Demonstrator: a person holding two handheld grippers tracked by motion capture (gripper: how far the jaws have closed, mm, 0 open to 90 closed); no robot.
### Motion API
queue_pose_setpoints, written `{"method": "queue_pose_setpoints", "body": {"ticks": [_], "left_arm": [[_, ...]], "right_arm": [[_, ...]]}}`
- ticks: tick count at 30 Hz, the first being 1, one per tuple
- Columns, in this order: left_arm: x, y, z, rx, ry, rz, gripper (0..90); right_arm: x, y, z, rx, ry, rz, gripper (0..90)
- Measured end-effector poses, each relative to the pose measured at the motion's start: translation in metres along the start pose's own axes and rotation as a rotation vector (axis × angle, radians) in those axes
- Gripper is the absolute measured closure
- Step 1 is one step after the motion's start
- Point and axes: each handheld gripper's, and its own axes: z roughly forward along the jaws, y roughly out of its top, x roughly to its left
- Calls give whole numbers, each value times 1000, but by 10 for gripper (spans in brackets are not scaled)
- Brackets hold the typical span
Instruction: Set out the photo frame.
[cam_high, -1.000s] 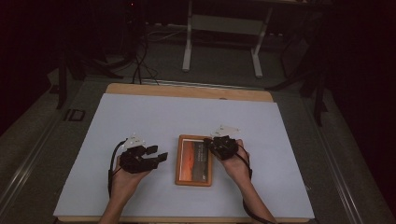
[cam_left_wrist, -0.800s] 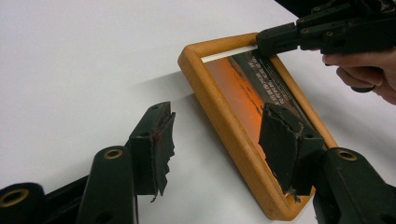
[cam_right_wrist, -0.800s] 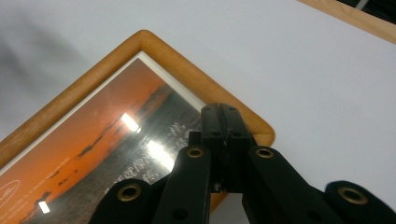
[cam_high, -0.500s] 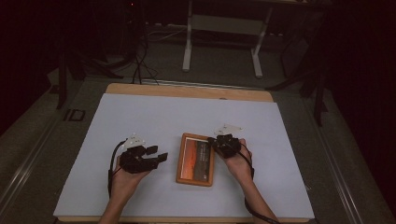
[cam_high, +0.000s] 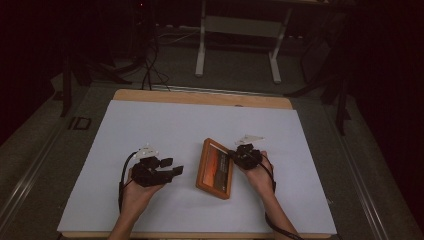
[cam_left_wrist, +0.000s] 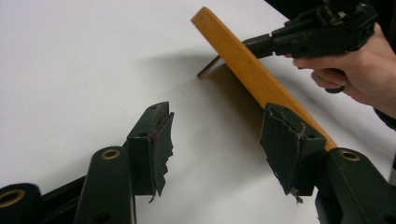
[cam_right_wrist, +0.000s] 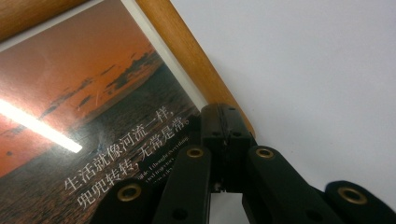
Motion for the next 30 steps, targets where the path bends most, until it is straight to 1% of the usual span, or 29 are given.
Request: {"method": "queue_pose_setpoints", "body": {"ticks": [3, 4, 7, 8, 9, 10, 11, 12, 13, 14, 16, 17, 18, 21, 25, 27, 28, 29, 30], "left_arm": [[-2, 0, 1, 8, -12, -7, 412], [-4, 0, 4, 22, -22, -15, 404], [-7, 0, 7, 33, -32, -21, 386], [-10, 1, 10, 42, -49, -19, 379], [-10, 1, 10, 42, -49, -19, 371], [-14, 1, 12, 46, -57, -10, 360], [-14, 1, 12, 46, -57, -10, 348], [-18, 1, 15, 50, -74, -2, 341], [-18, 1, 15, 50, -74, -2, 332], [-20, 1, 16, 51, -83, 1, 319], [-23, 1, 19, 49, -117, -14, 300], [-25, 0, 20, 51, -132, -16, 300], [-29, -1, 25, 64, -146, -10, 291], [-33, -1, 29, 74, -155, -8, 282], [-38, -2, 37, 96, -173, -16, 286], [-40, -3, 42, 111, -170, -19, 304], [-40, -3, 45, 120, -174, -27, 308], [-40, -3, 45, 120, -174, -27, 314], [-40, -4, 49, 128, -183, -37, 321]], "right_arm": [[0, -1, 0, -4, 1, 5, 900], [0, -2, 0, -9, 2, 5, 900], [0, -2, 0, -15, 2, 7, 900], [0, -2, 0, -15, 1, 6, 900], [0, -2, 0, -13, 1, 4, 900], [0, -2, 0, -14, 0, 3, 900], [0, -2, 0, -14, 0, 3, 900], [0, -2, 0, -16, 0, 4, 900], [0, -2, 0, -16, 0, 4, 900], [0, -3, 0, -18, 1, 6, 900], [0, -3, 0, -19, 1, 7, 900], [0, -3, 0, -19, 1, 7, 900], [0, -3, 0, -19, 1, 7, 900], [0, -3, 0, -21, 0, 9, 900], [0, -3, 0, -24, 1, 9, 900], [0, -3, 0, -24, 0, 10, 900], [0, -3, 0, -23, -1, 8, 900], [0, -3, 0, -23, -1, 8, 900], [0, -4, 0, -24, -1, 9, 900]]}}
